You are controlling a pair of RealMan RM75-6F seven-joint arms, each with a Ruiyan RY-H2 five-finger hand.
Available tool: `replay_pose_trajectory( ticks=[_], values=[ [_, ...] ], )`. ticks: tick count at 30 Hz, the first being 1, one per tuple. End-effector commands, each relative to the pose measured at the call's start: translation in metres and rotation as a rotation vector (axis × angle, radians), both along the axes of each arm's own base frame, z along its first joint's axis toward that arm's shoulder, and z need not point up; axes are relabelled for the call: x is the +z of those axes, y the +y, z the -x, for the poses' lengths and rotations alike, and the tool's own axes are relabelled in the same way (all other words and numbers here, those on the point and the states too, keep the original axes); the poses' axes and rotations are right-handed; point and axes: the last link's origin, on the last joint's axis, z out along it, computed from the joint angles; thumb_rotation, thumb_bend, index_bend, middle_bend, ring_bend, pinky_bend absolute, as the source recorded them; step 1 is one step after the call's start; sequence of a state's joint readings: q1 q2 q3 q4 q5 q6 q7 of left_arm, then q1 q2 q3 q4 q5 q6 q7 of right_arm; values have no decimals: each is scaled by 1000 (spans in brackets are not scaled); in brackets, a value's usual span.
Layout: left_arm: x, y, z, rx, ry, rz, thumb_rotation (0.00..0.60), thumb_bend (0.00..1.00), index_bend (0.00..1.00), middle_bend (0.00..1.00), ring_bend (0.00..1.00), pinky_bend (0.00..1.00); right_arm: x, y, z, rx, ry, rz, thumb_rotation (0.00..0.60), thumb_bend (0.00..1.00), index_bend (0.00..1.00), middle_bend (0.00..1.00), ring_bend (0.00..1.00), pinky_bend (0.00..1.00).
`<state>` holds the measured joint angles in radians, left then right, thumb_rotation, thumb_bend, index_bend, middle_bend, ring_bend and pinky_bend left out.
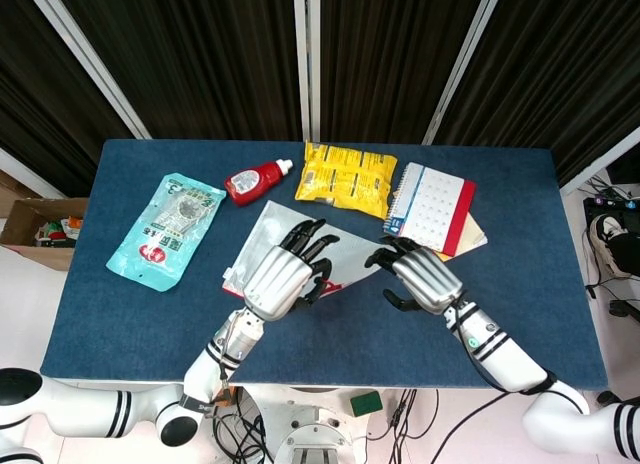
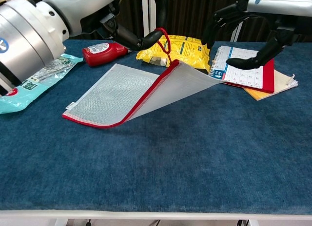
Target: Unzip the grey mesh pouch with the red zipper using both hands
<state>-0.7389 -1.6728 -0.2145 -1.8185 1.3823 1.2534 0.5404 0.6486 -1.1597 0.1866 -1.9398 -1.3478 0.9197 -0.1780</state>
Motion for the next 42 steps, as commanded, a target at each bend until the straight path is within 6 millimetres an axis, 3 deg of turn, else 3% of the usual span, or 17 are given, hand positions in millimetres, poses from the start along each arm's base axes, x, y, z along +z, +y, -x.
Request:
replay_pose_trajectory(
  ticks=[1,7,15,34,42],
  values=[
    [3,2,0,9,3,-4,600,446,615,205,44,120,-15,-5,-26,21,7,-43,600,372,361,348,124,244],
    [8,4,2,30,12,-13,600,447,622,206,44,120,-31,-10,-43,25,30,-51,600,377,406,363,137,252],
    [12,6,6,56,37,-14,600,451,623,207,44,120,-47,-16,-50,-16,24,-53,600,388,500,387,147,257],
    [18,9,13,80,52,-28,600,451,622,207,44,120,-65,-26,-55,-67,0,-83,600,390,534,406,154,259],
    [22,9,23,104,43,-39,600,451,622,207,44,120,-73,-32,-65,-89,-45,-86,600,447,721,461,201,278]
  ],
)
